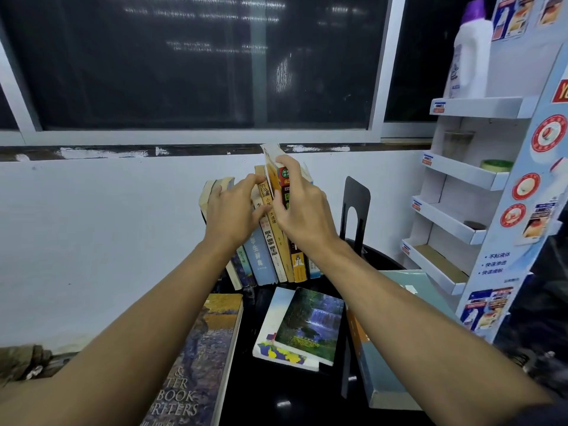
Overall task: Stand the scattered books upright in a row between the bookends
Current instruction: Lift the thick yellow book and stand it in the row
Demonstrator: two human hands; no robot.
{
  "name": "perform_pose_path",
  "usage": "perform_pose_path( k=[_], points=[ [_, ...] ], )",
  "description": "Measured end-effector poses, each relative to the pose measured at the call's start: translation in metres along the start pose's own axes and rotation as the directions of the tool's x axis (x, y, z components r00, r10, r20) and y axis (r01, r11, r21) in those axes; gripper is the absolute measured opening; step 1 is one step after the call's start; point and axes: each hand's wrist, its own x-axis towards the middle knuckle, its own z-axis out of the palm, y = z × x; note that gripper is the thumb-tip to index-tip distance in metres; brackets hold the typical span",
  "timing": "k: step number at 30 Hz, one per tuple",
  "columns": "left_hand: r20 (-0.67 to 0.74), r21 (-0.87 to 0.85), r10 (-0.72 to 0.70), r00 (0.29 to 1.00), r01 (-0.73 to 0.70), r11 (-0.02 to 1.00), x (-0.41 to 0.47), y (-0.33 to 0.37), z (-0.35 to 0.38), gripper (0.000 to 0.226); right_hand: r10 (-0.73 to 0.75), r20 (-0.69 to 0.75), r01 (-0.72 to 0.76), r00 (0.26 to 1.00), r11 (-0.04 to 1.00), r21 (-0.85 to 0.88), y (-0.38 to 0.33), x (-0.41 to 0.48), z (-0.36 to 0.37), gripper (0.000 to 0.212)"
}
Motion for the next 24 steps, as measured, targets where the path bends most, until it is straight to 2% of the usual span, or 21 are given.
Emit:
perform_pose_path(
  k=[16,24],
  points=[
    [-0.002,-0.026,-0.026,1.0,0.026,0.999,-0.009,0.015,-0.015,0.044,-0.059,-0.019,0.059,0.998,0.998,-0.028,-0.009,-0.026,0.001,0.055],
    [-0.012,-0.038,-0.026,1.0,0.025,0.999,-0.008,0.012,-0.012,0.049,-0.015,-0.014,0.015,1.0,1.0,-0.018,-0.005,-0.026,-0.004,0.053]
  ],
)
